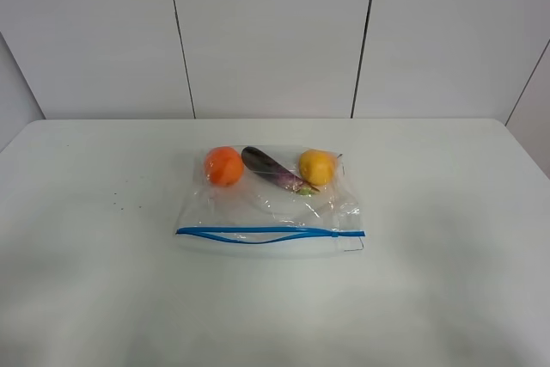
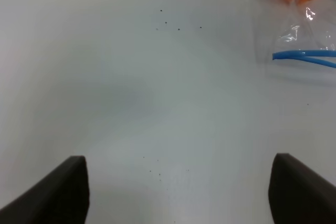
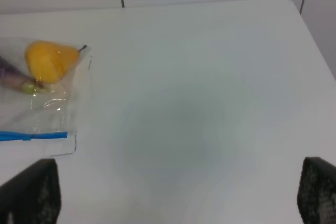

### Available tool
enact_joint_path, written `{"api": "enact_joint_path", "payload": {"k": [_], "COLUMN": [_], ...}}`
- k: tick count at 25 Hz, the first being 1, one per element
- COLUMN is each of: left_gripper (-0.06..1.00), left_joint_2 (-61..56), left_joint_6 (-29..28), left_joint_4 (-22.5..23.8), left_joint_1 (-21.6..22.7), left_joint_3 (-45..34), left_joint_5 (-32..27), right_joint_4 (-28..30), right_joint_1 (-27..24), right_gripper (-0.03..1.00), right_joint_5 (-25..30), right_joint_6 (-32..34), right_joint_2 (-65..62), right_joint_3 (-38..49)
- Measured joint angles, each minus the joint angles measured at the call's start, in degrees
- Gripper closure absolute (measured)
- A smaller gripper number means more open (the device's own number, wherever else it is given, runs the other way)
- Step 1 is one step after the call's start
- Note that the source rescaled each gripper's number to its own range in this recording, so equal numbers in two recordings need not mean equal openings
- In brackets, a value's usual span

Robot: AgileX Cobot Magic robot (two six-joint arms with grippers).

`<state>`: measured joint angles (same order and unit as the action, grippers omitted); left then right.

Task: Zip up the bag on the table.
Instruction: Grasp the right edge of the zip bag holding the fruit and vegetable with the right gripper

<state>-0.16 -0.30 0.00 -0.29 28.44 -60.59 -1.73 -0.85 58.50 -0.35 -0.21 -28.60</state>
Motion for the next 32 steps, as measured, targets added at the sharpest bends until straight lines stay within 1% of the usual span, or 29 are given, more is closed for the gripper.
{"api": "enact_joint_path", "payload": {"k": [7, 12, 15, 24, 28, 32], "left_gripper": [-0.06, -0.06, -0.06, -0.06, -0.06, -0.06], "left_joint_2": [0.00, 0.00, 0.00, 0.00, 0.00, 0.00], "left_joint_6": [0.00, 0.00, 0.00, 0.00, 0.00, 0.00], "left_joint_4": [0.00, 0.00, 0.00, 0.00, 0.00, 0.00], "left_joint_1": [0.00, 0.00, 0.00, 0.00, 0.00, 0.00], "left_joint_3": [0.00, 0.00, 0.00, 0.00, 0.00, 0.00], "left_joint_5": [0.00, 0.00, 0.00, 0.00, 0.00, 0.00], "right_joint_4": [0.00, -1.33, -2.69, -4.55, -8.64, -15.98], "right_joint_1": [0.00, 0.00, 0.00, 0.00, 0.00, 0.00], "right_gripper": [-0.02, -0.01, 0.00, 0.01, 0.02, 0.02], "right_joint_5": [-0.06, -1.32, -2.58, -3.58, -4.69, -6.93], "right_joint_6": [0.00, 0.00, 0.00, -0.71, -2.52, -8.57], "right_joint_2": [1.68, 9.98, 18.99, 51.63, 65.70, 78.09], "right_joint_3": [0.00, -2.48, -6.09, -19.33, -23.33, -25.96]}}
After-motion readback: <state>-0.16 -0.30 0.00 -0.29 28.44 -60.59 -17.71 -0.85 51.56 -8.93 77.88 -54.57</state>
